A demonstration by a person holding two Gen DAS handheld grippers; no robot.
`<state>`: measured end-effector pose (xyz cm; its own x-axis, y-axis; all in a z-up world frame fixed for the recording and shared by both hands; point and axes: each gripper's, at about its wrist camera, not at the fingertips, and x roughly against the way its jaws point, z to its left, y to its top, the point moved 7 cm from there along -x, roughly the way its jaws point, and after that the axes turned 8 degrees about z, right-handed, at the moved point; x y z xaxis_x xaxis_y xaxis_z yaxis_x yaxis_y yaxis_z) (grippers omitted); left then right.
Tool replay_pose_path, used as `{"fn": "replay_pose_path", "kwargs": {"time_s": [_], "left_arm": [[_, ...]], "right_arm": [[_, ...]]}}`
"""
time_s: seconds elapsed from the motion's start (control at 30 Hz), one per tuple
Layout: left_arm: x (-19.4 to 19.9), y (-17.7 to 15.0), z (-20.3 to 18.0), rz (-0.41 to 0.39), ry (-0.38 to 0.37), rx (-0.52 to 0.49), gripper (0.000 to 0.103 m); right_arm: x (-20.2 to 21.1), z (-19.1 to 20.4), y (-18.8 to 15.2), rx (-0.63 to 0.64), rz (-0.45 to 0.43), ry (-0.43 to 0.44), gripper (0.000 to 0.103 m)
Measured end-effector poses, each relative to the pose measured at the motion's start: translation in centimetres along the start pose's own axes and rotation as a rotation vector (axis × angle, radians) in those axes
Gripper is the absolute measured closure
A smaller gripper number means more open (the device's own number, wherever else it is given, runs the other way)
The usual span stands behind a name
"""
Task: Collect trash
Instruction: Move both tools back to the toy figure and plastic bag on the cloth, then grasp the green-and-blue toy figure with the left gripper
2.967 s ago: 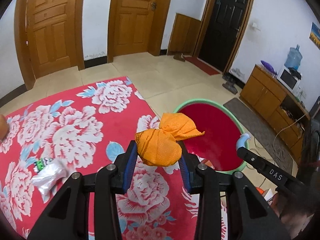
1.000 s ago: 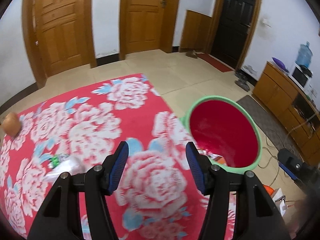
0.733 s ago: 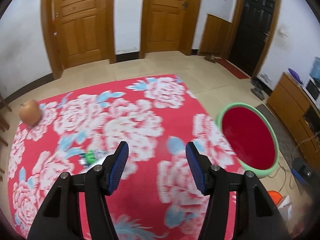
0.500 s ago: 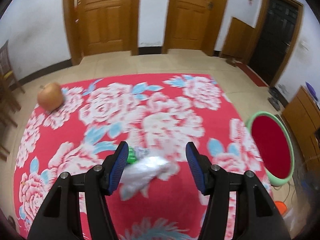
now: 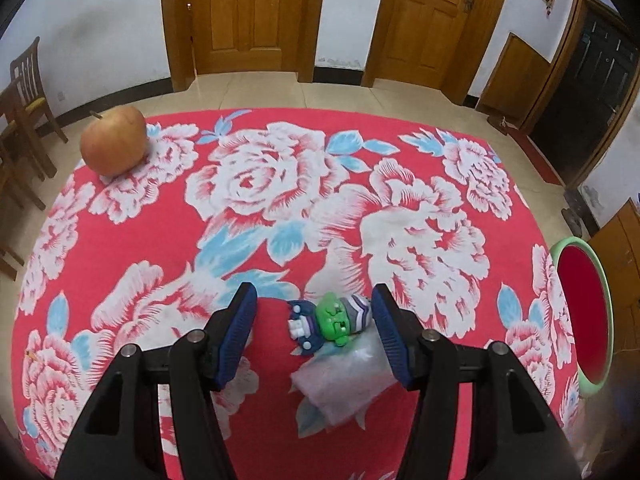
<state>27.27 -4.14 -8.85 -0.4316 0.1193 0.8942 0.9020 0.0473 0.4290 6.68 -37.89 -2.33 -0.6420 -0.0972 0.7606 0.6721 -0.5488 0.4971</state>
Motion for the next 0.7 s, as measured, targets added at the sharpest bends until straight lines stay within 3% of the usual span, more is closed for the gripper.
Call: {"fn": "replay_pose_path", "kwargs": {"time_s": [0.33,0.43,0.7], "left_arm": [[-1.1,-0.7,-1.8,-0.005,0.017,-0.08,0.041],[-1.1,-0.7,-2.0,-0.023,0.033,-0.101,0.053],[0.1,-0.7,-1.7,-0.042,-0.015,-0.085,0.053]], "right_arm": [[-0.6,-0.7,-0.1,-0.015,0.015,0.002,0.028],[-0.7,-0.9,-0.2,-0.018,0.019,0.006,0.028],[-0.5,-1.0,-0.2,-0.017,0.012,0.007,0.028]]}}
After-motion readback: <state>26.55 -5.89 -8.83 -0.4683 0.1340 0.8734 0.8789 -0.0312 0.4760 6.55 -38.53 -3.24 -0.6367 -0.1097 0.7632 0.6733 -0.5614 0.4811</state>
